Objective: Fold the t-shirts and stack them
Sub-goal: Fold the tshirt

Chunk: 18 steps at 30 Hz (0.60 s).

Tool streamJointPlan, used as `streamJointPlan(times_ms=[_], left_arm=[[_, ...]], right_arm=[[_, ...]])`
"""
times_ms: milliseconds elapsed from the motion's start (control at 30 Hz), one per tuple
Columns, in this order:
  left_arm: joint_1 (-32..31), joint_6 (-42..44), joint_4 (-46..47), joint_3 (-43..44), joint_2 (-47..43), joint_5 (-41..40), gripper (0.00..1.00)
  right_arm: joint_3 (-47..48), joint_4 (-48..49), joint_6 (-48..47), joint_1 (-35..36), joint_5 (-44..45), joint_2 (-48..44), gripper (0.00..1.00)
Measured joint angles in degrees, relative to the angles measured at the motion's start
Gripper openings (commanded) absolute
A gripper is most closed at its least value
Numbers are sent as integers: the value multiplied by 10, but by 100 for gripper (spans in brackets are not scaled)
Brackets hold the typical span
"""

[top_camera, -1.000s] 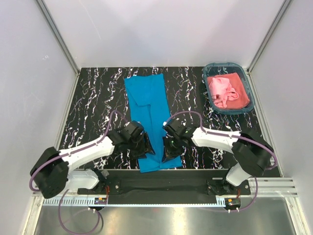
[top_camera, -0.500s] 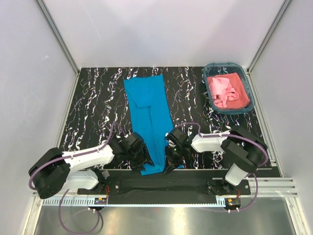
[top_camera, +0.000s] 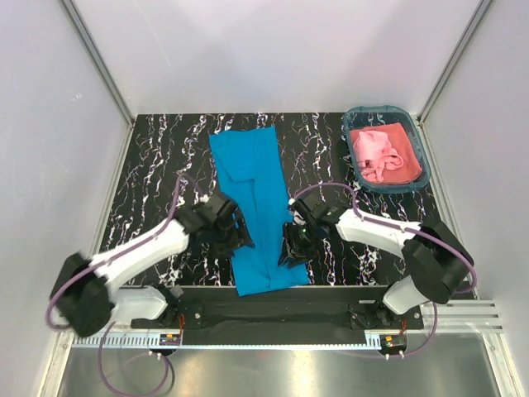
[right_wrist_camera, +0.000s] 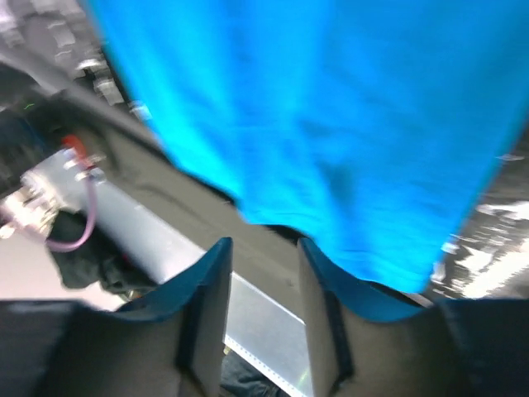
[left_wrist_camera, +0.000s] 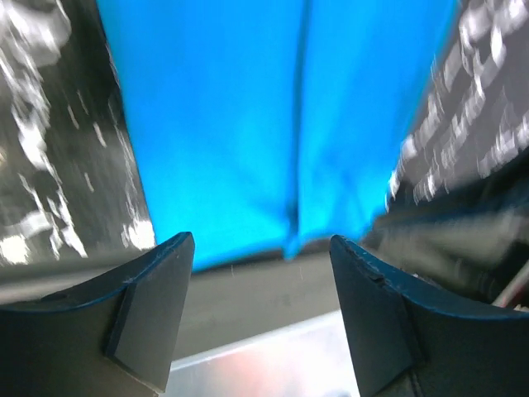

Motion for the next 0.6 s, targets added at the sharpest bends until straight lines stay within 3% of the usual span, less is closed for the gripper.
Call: streamJointPlan(times_ms=[133,300,433,600], left_arm=[[29,59,-11,85,144,-39,84],[29,111,-65,307,331,-133,94],[29,119,-101,434,432,-188,94],[43,135,-127,496,529,-206,92]], right_arm=[[19,-61,-14,-7,44,17,56],[72,-121,-40,-10,100,17,59],[82,-153,-54,-12,127,0,60],[82,-181,-56,-21,137,-44,61]])
